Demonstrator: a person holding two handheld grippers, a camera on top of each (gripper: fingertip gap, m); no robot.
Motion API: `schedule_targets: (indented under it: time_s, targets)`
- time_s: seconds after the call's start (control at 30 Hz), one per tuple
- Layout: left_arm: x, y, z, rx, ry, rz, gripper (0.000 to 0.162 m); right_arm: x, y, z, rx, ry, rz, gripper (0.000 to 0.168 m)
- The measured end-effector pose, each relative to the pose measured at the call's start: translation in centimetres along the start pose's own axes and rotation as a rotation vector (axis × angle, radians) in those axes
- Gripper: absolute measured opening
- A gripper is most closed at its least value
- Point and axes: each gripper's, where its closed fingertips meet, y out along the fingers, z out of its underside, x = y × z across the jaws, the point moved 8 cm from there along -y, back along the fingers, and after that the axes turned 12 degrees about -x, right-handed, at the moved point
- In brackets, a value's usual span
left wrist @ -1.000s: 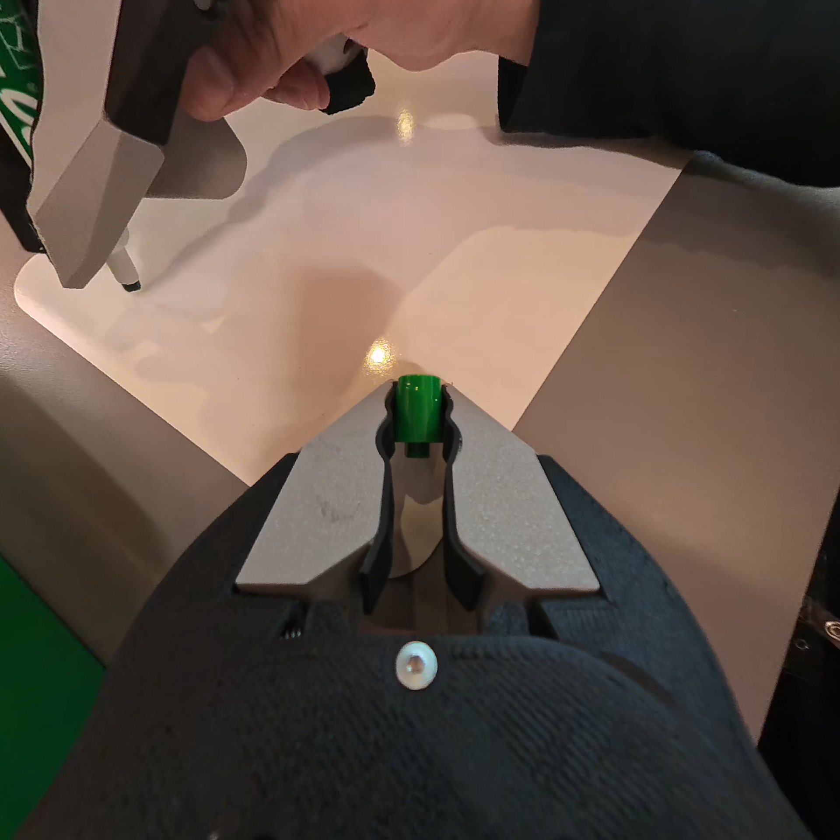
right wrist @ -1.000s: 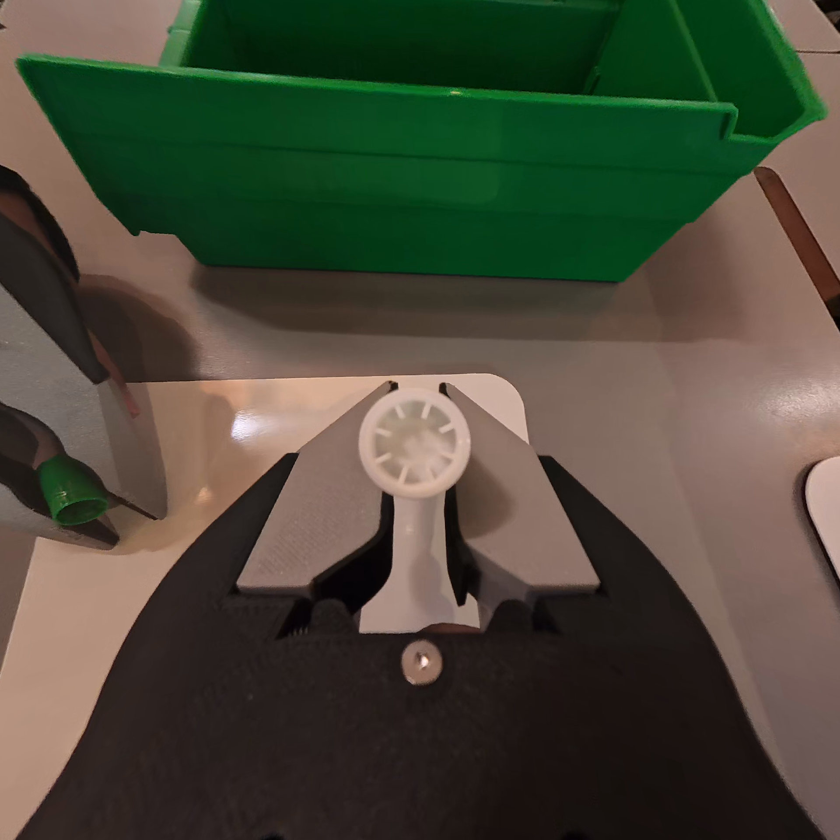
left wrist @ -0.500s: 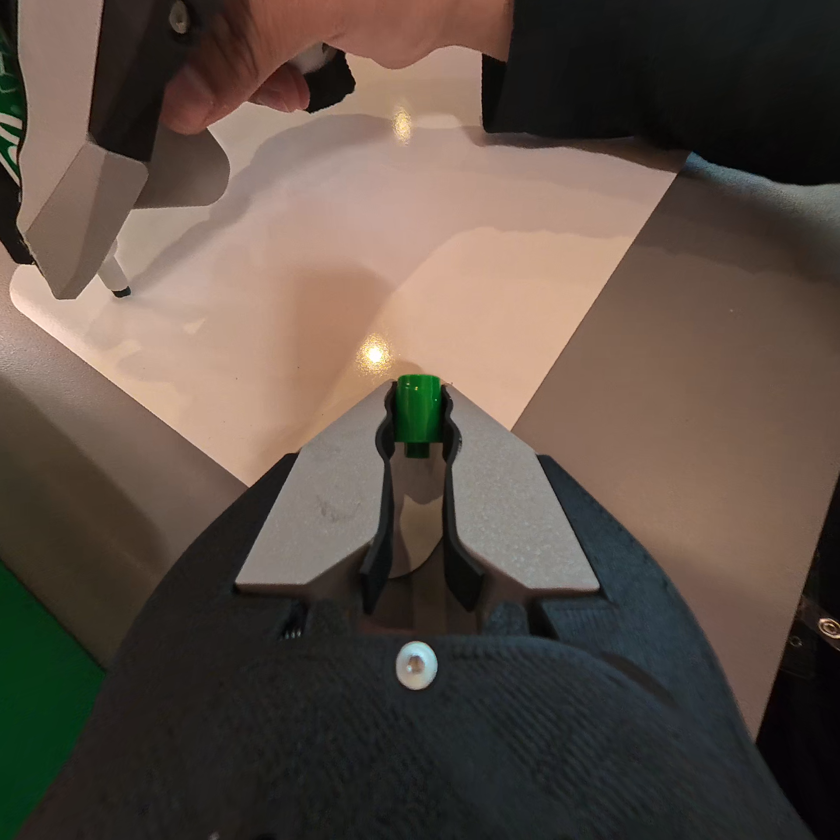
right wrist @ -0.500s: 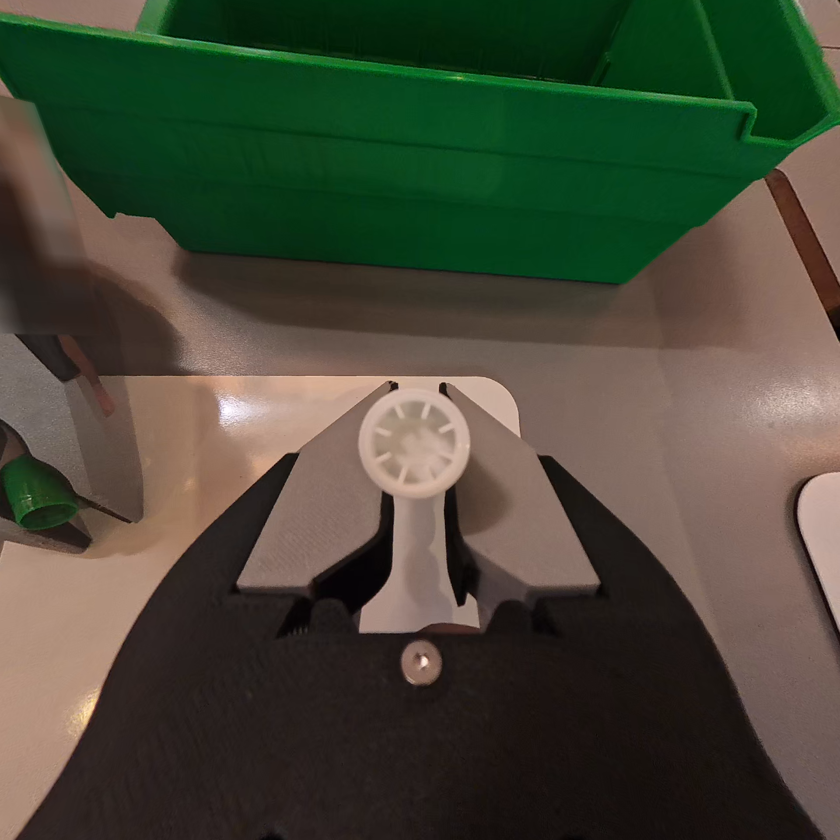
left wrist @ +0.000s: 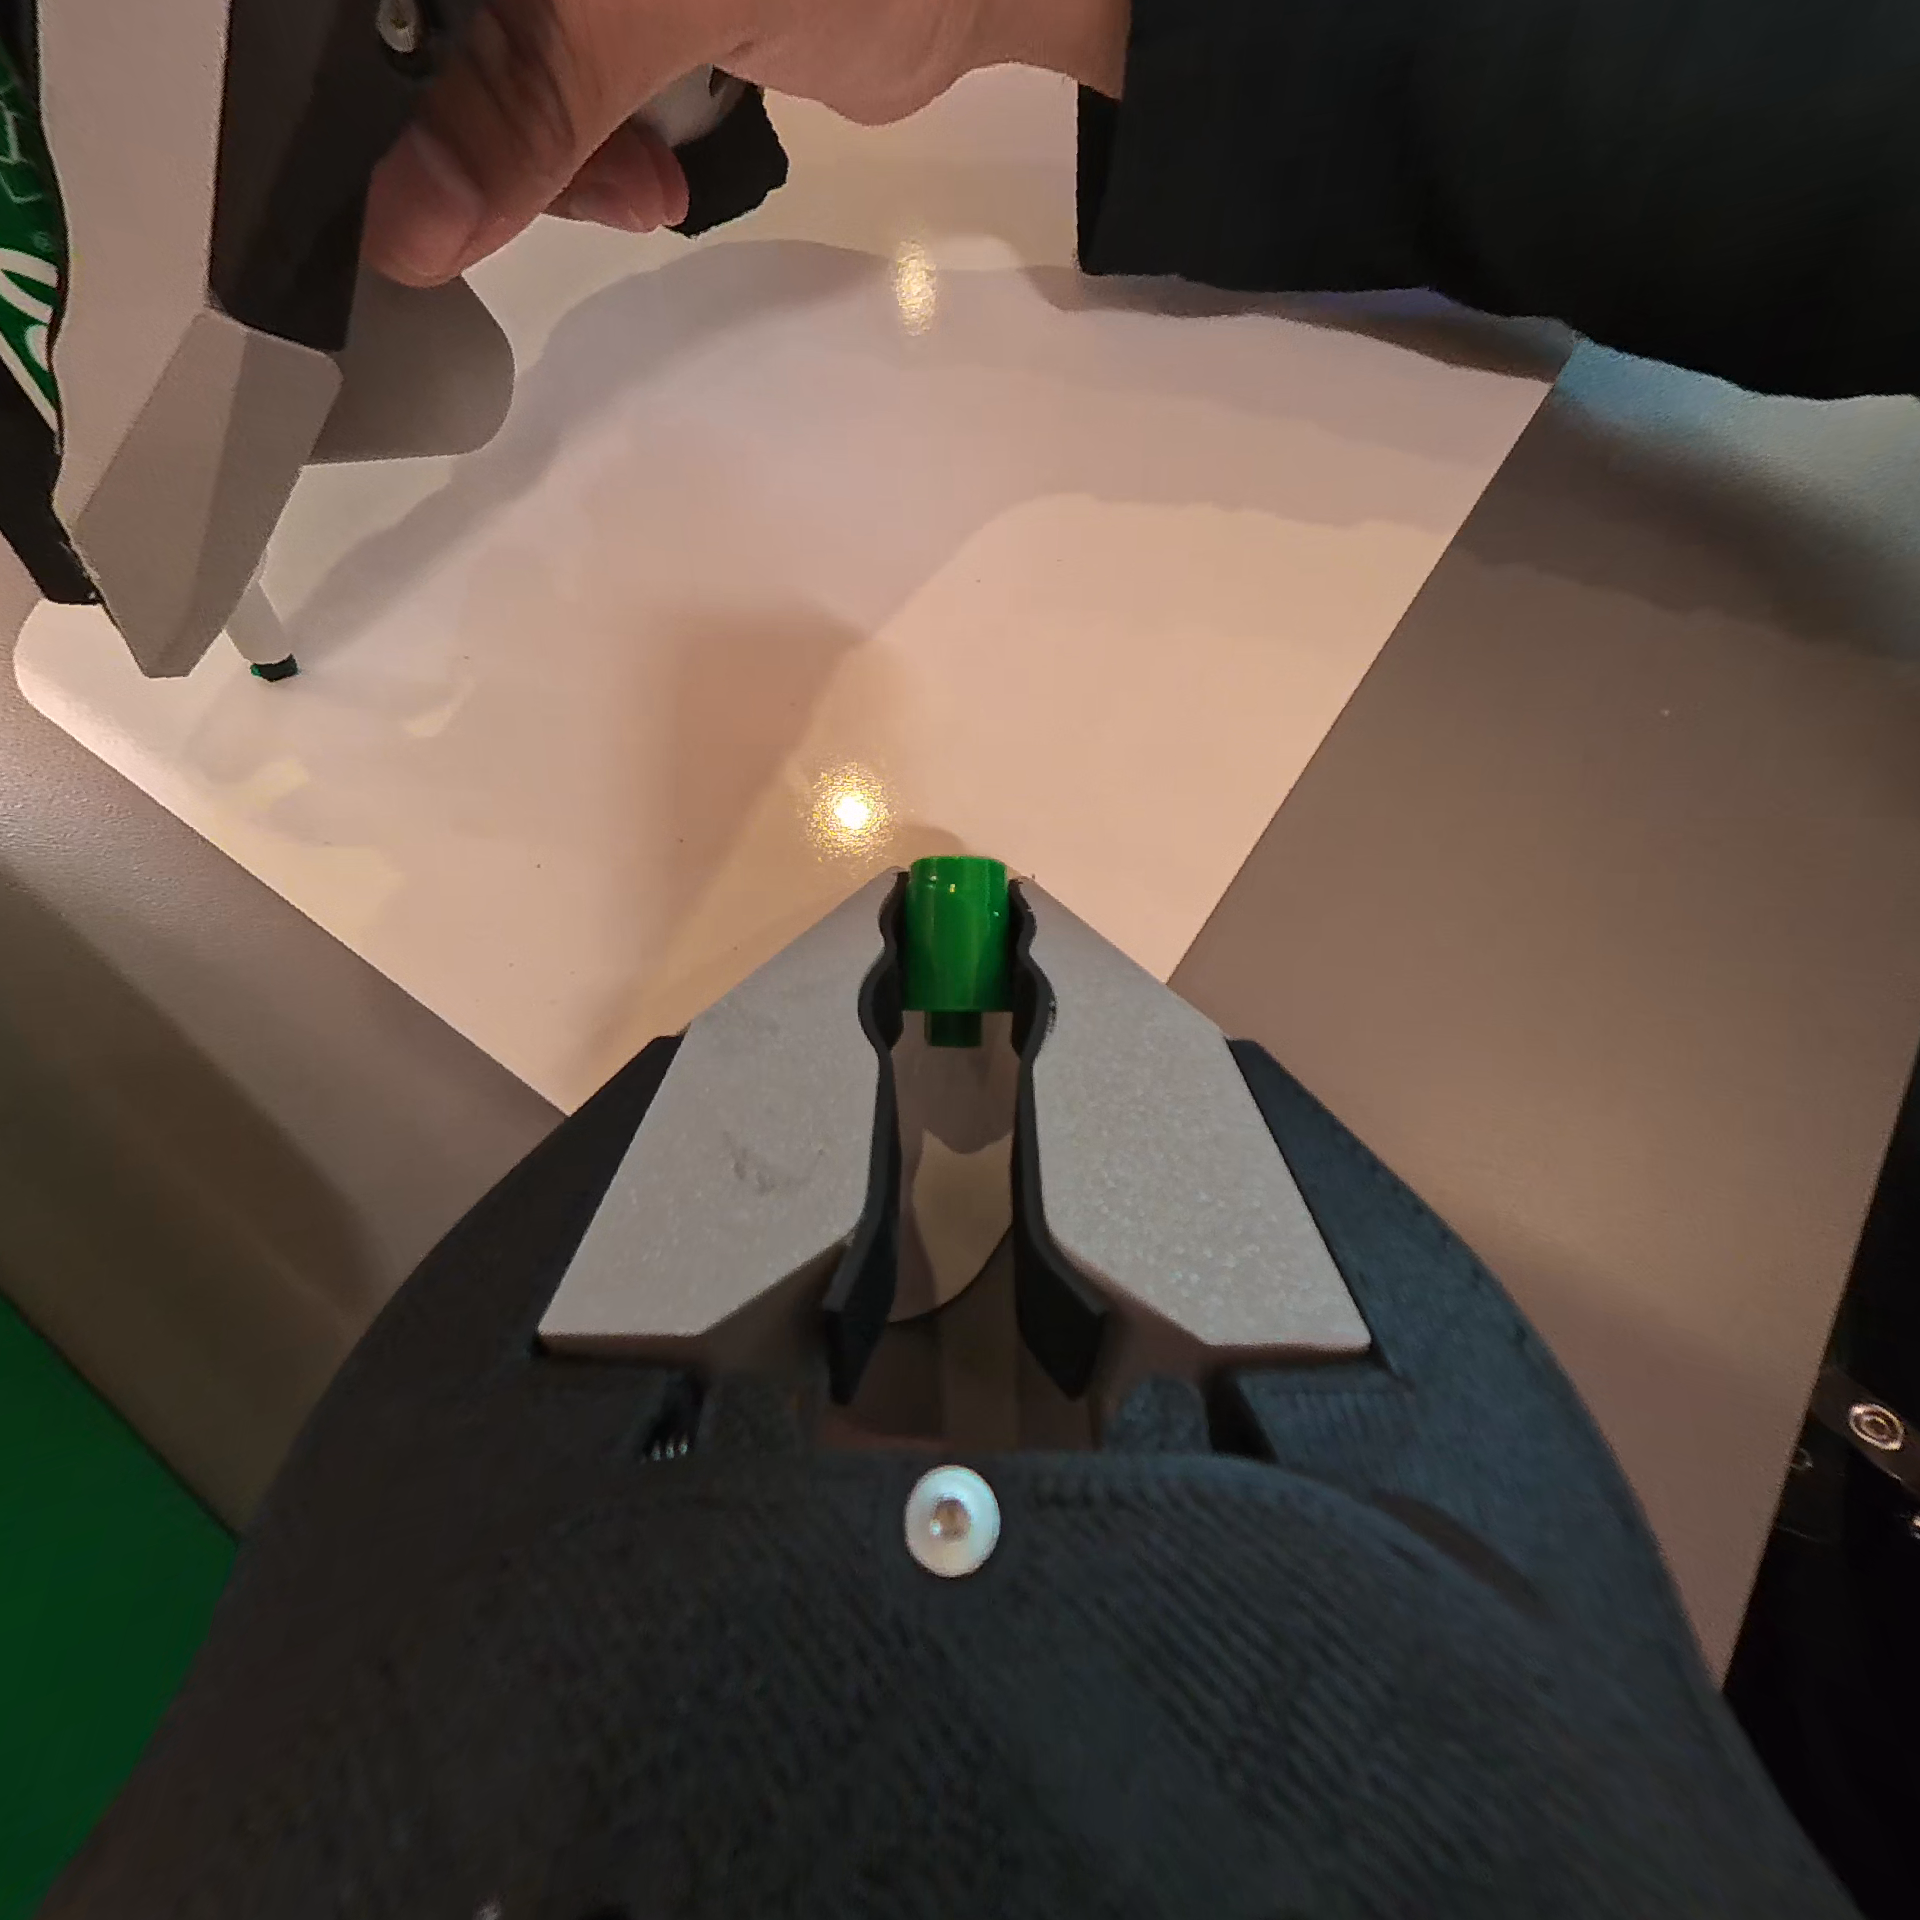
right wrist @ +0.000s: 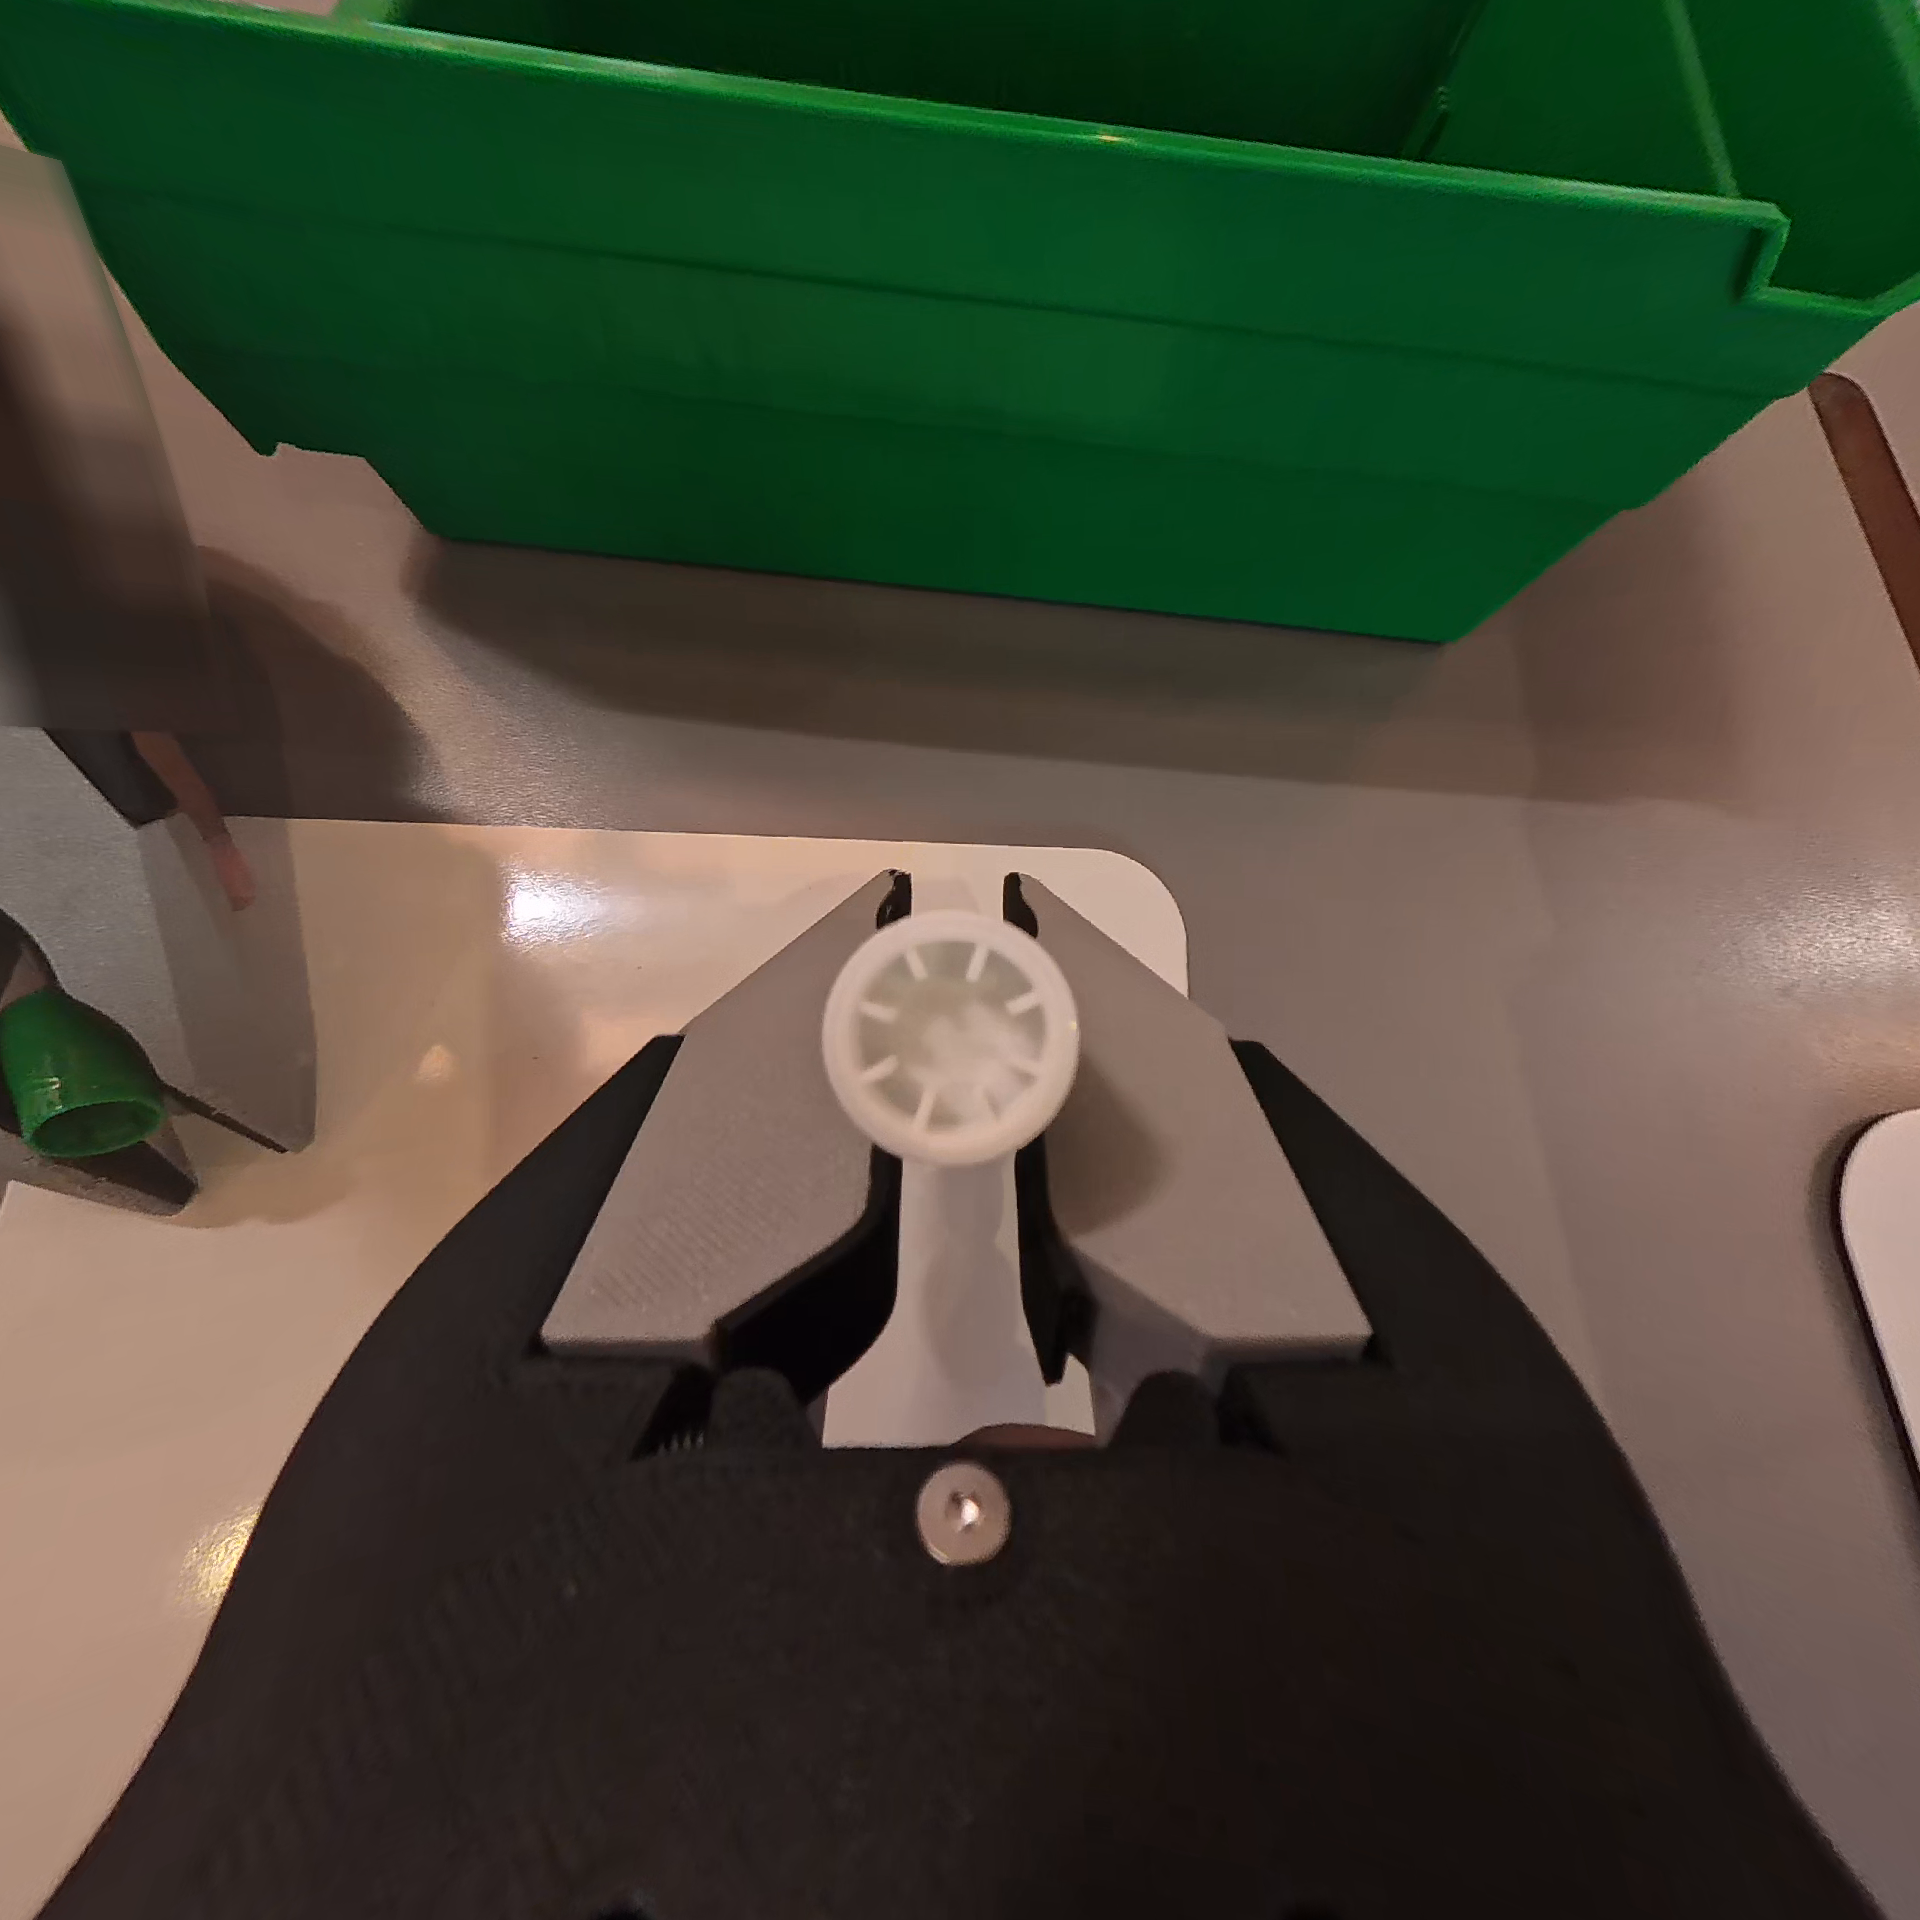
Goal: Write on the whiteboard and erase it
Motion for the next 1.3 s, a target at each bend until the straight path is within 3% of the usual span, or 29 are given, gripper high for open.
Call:
schedule_targets:
  time_s: [0.5, 1.0, 1.3]
  targets:
    - [-0.1, 0.0, 0.0, 0.001, 0.008, -0.005, 0.015, 1.8, -0.3, 0.1, -0.008, 0.012, -0.058, 0.015]
    - [-0.1, 0.0, 0.0, 0.001, 0.013, -0.007, 0.015, 1.3, -1.9, 1.0, 0.015, 0.027, 0.002, 0.015]
    - [-0.1, 0.0, 0.0, 0.001, 0.01, -0.006, 0.015, 0.4, -2.7, 1.3, -0.068, 0.079, 0.049, 0.014]
